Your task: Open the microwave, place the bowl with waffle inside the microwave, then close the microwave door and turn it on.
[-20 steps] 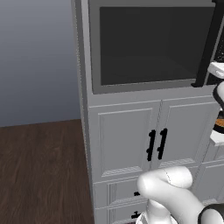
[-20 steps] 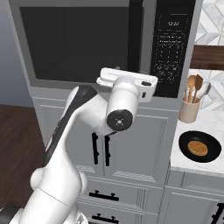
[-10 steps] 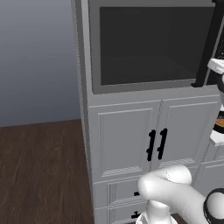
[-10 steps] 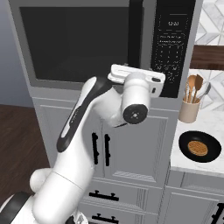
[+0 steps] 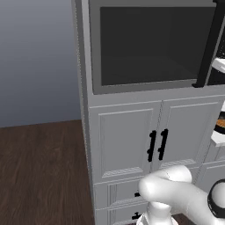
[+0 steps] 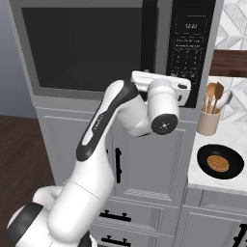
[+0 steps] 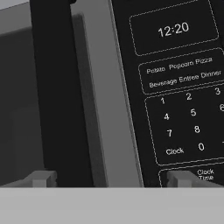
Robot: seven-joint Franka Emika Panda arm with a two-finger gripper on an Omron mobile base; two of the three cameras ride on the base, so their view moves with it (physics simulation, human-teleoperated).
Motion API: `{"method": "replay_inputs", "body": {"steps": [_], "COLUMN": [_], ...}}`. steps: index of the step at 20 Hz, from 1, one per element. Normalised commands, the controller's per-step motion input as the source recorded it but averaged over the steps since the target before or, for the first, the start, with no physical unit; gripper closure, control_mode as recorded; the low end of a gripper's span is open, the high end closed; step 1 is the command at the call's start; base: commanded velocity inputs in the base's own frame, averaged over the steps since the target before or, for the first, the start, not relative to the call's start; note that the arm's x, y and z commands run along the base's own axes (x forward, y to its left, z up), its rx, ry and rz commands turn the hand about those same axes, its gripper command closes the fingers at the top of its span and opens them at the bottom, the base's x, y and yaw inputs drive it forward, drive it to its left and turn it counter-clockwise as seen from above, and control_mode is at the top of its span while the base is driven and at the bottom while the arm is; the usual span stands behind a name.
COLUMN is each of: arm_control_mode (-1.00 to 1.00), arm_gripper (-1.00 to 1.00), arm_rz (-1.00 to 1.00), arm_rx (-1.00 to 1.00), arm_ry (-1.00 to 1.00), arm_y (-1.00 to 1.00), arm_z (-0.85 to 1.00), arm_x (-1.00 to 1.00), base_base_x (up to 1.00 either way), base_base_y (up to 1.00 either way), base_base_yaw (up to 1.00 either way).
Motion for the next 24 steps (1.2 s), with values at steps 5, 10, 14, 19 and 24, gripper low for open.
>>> {"method": "replay_inputs", "body": {"steps": [5, 10, 14, 19, 24], "arm_control_mode": [-1.00, -1.00, -1.00, -1.00, -1.00], "arm_gripper": [-1.00, -1.00, -1.00, -1.00, -1.00], "arm_rz": [0.00, 0.02, 0.00, 0.00, 0.00], "arm_rx": [-0.10, -0.13, -0.01, 0.00, 0.00], "arm_ry": [0.06, 0.14, 0.08, 0.04, 0.05], "arm_y": [0.42, 0.48, 0.07, -0.12, -0.08], "arm_z": [0.00, -0.02, 0.00, 0.00, 0.00], "arm_x": [0.00, 0.00, 0.06, 0.29, 0.37], "base_base_x": [0.00, 0.00, 0.00, 0.00, 0.00], "base_base_y": [0.00, 0.00, 0.00, 0.00, 0.00], "base_base_yaw": [0.00, 0.00, 0.00, 0.00, 0.00]}}
